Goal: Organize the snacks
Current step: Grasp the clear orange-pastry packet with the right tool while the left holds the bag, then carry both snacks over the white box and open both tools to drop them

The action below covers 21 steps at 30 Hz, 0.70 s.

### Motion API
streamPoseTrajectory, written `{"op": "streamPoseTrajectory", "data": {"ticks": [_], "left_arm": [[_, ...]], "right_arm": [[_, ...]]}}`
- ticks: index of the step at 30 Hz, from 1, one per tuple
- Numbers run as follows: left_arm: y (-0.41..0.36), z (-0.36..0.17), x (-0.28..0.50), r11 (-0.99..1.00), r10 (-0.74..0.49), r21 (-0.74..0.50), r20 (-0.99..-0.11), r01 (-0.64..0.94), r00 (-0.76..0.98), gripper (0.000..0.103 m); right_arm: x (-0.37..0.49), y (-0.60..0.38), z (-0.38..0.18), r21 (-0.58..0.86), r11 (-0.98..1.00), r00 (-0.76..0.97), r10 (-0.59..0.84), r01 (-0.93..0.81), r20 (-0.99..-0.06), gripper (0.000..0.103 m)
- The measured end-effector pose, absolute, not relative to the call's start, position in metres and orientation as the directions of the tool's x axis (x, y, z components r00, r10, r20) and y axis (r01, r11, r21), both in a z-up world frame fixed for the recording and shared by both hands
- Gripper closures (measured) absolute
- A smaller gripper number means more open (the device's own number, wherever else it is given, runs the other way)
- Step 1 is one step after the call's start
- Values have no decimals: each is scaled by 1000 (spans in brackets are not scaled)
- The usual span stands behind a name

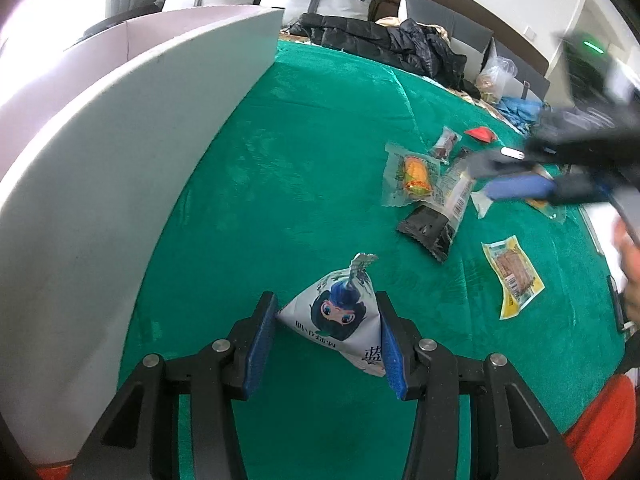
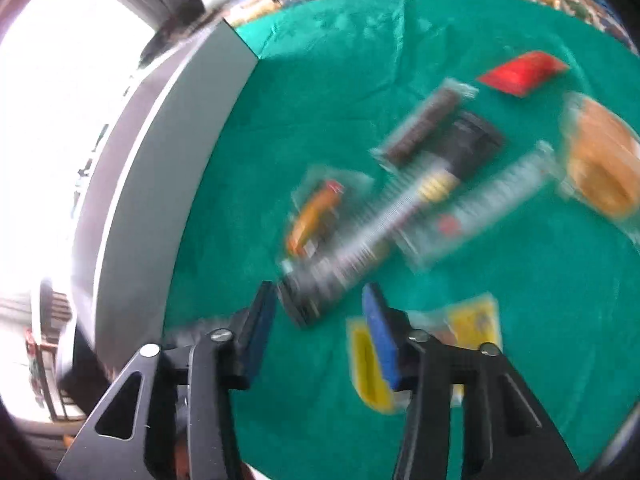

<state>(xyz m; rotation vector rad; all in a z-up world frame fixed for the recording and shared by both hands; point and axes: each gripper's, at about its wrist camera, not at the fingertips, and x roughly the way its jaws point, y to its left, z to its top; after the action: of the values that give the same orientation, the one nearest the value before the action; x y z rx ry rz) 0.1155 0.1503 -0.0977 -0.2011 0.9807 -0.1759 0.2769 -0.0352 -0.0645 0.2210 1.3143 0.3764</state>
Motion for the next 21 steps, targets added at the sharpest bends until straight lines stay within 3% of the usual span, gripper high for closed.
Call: {"op": "streamPoseTrajectory", "data": {"ticks": [8, 11, 17, 21], "left_arm": [[153, -97, 114, 969, -233, -238, -807, 62, 543, 56], [155, -96, 115, 967, -243, -247, -805, 67, 541, 56], [158, -78, 107, 951, -296, -293, -774, 97, 559, 56], [173, -31, 95, 887, -423, -451, -707, 100, 567, 56]], "right_arm": [[325, 36, -106, 169, 975, 93, 183, -147, -979, 57], [322, 48, -103, 103, 977, 145, 131, -188, -981, 75], [311, 21, -78, 251, 958, 184, 273, -137, -944, 77], [290, 19, -18, 313, 926, 251, 361, -210, -898, 77]]}}
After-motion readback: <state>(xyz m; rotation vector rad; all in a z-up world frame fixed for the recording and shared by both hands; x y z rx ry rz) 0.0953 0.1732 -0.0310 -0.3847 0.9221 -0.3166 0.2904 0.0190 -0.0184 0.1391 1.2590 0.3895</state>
